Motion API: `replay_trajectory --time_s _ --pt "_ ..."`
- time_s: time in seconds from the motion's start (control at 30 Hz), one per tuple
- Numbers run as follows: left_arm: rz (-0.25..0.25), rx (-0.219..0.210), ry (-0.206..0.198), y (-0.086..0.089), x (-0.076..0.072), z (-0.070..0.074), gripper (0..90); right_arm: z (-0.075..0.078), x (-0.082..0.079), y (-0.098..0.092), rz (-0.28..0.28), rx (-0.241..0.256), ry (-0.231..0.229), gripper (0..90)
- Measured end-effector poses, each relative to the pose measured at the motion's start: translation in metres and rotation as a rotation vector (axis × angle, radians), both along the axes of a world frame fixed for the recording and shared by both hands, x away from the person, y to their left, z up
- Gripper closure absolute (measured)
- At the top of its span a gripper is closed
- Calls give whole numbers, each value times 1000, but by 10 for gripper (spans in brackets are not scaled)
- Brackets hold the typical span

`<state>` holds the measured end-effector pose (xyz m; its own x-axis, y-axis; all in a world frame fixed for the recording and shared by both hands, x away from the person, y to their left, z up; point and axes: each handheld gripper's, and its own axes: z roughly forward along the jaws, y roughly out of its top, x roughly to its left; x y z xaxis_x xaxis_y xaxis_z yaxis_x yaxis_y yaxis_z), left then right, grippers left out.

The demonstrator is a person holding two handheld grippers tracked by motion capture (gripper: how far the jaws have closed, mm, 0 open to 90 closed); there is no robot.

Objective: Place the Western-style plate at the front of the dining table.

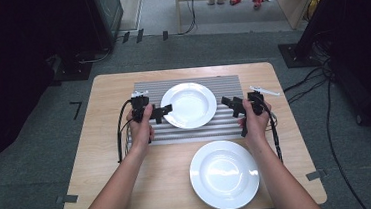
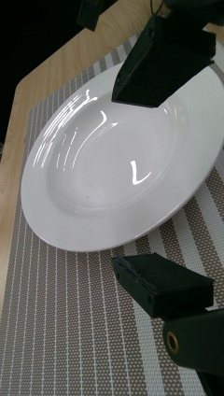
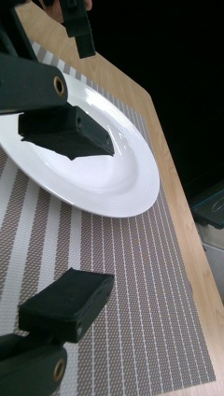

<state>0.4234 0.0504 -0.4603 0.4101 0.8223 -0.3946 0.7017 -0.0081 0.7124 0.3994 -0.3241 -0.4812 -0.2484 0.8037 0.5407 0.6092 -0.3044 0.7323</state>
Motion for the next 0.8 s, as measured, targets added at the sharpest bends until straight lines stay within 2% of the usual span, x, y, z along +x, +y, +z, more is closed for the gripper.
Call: replay_trajectory --time_s 0.1,0.23,0.4,0.67,0.8 --pt "-9 9 1 2 -6 1 178 2 -8 -5 8 -7 -8 307" --pt "-25 0 8 4 -14 2 178 7 -20 -9 28 -30 -26 294" --pt "-36 -10 -10 7 -28 5 176 11 -34 -13 43 -54 -42 280" --pt "-48 -13 -40 15 -47 10 172 13 -54 -20 64 -60 -46 271" --pt "-33 47 -77 19 -58 9 168 11 -63 -25 67 -70 -44 271"
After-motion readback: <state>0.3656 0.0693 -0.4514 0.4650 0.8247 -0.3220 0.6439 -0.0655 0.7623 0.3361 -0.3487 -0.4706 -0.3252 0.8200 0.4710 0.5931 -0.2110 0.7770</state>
